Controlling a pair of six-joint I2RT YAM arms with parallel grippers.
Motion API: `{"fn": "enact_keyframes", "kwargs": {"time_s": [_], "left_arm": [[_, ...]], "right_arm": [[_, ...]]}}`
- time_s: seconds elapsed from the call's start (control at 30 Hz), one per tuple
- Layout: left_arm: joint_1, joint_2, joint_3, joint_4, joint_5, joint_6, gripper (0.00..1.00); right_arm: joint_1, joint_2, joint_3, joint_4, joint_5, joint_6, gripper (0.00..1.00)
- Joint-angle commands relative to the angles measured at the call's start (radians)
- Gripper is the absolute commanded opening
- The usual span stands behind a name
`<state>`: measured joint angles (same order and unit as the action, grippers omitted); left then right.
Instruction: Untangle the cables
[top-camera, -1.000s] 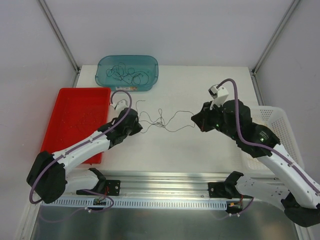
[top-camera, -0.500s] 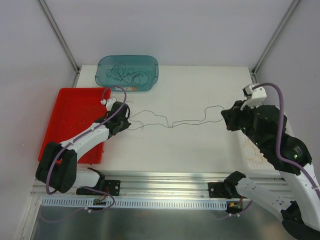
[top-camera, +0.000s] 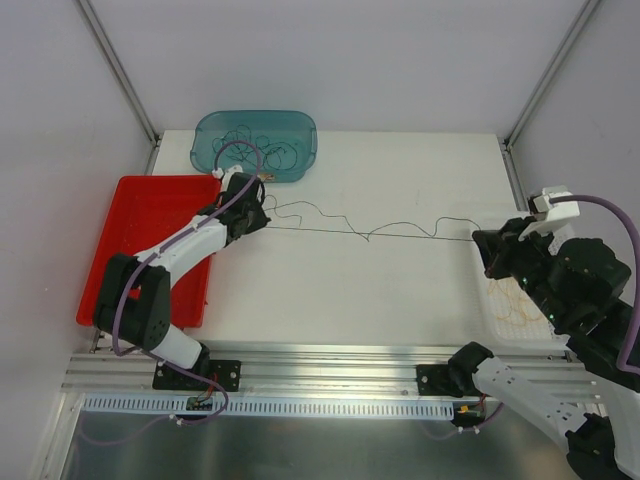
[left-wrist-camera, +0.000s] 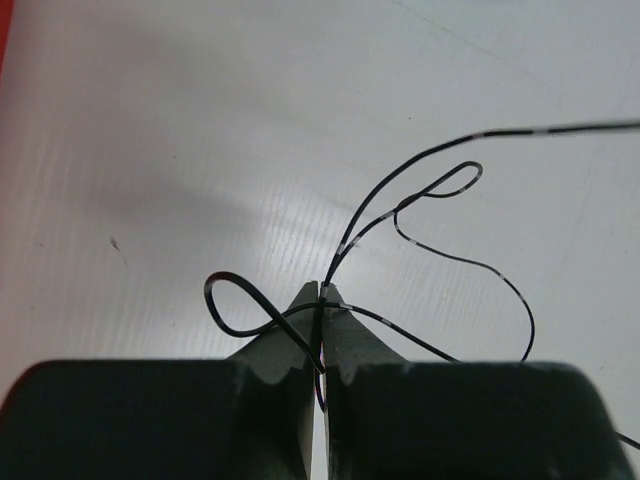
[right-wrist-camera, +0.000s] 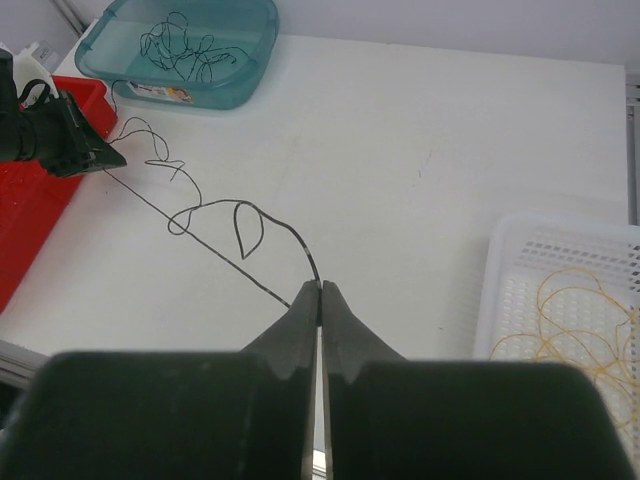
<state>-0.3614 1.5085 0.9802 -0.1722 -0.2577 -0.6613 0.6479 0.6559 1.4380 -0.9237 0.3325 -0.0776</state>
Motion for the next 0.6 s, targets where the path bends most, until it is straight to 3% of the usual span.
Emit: {"fn": "enact_keyframes", "kwargs": {"time_s": [0.0,0.13,0.23,0.37,0.57], "left_arm": [[0.065,0.048,0.024,-0.061,-0.054,0.071,0.00],[0.065,0.029,0.022,-0.064,0.079,0.077,0.00],[0.064,-0.033,-0.027,-0.064,0.155,0.063,0.06],[0.064,-0.145,-0.119,-0.066,0.179,0.052,0.16],[0.064,-0.295,-0.219,-0.085,0.190,0.051,0.40]], "right_arm": [[-0.008,-0.038,0.064,0.005,0.111,-0.077,0.01],[-0.008,-0.009,-0.017,-0.008,0.042,-0.027,0.01],[-0.008,0.004,-0.154,0.065,-0.036,0.028,0.01],[-0.008,0.056,-0.269,0.126,-0.084,0.073,0.01],[-0.008,0.108,-0.281,0.160,-0.121,0.088,0.01]]}}
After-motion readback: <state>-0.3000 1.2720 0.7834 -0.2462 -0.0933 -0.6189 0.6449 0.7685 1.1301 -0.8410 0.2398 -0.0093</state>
